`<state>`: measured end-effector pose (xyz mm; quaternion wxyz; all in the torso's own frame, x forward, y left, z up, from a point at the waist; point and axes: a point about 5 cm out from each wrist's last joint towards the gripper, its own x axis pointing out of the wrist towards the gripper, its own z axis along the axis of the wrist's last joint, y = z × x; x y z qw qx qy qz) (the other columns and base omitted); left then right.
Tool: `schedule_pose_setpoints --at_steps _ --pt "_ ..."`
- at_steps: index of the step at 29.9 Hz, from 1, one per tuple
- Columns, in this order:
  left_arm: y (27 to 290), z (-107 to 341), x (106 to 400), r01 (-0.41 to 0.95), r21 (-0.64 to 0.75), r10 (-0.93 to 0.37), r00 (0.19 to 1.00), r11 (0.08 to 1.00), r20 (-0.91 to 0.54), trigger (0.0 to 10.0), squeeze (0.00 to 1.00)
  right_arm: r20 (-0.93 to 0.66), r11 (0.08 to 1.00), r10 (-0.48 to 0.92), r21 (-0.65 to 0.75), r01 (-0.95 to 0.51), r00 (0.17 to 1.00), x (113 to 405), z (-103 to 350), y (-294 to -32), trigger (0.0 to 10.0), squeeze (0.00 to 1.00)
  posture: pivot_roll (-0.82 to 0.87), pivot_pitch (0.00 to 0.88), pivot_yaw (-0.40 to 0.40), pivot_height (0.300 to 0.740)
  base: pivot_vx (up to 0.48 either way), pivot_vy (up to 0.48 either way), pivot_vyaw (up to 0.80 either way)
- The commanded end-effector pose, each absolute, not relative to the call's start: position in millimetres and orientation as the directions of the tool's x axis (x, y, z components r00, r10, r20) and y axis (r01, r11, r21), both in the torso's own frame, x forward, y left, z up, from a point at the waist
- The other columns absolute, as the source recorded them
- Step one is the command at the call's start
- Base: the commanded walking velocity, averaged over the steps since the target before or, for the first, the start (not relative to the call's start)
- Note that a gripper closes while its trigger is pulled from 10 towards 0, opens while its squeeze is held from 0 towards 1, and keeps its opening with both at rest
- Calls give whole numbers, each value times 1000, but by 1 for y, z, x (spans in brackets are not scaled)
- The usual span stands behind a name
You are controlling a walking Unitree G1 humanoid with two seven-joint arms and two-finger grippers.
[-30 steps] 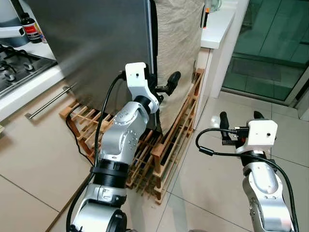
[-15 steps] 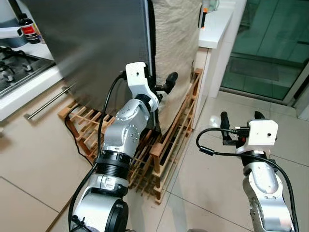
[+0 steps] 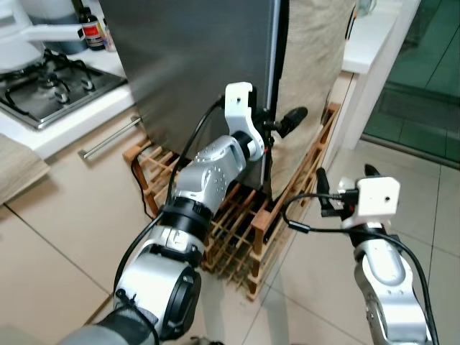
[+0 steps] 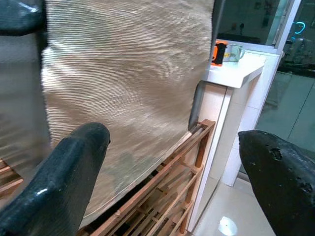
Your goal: Restocking fridge
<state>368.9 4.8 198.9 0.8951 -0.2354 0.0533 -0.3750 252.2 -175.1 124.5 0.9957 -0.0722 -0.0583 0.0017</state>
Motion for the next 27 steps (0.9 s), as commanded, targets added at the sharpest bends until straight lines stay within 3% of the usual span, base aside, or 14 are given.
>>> schedule_pose_setpoints --at_steps 1,2,3,4,6,12,22,26,27 --pt "-128 258 295 838 -526 -887 346 145 307 10000 0 100 987 15 -161 1 995 254 122 -174 10000 0 -355 0 106 740 0 0 0" --pt "-134 263 288 849 -522 -898 286 75 335 10000 0 99 987 14 -162 2 995 254 121 -174 10000 0 -353 0 104 740 0 0 0" --pt "-134 263 288 849 -522 -898 286 75 335 10000 0 99 987 14 -162 2 995 254 121 -174 10000 0 -353 0 104 740 0 0 0" --pt "-138 266 279 861 -509 -909 201 -14 364 10000 0 99 987 12 -162 4 995 255 121 -175 10000 0 -347 0 99 740 0 0 0" --pt "-139 268 270 861 -497 -912 112 -109 395 10000 0 96 987 13 -162 3 995 255 121 -176 10000 0 -336 0 92 740 0 0 0" --pt "-131 277 266 846 -481 -891 17 -229 454 10000 0 86 988 19 -156 -6 996 259 120 -175 10000 0 -307 0 81 740 0 0 0" --pt "-121 275 267 853 -457 -895 -27 -253 445 10000 0 77 989 28 -150 -16 997 263 116 -174 10000 0 -290 0 77 740 0 0 0" --pt "-116 275 271 873 -440 -902 -2 -212 431 10000 0 83 989 30 -150 -17 996 264 117 -173 10000 0 -289 0 76 740 0 0 0" --pt "-107 275 277 902 -405 -909 36 -149 415 10000 0 94 989 22 -146 -8 995 264 118 -173 10000 0 -287 0 76 740 0 0 0"
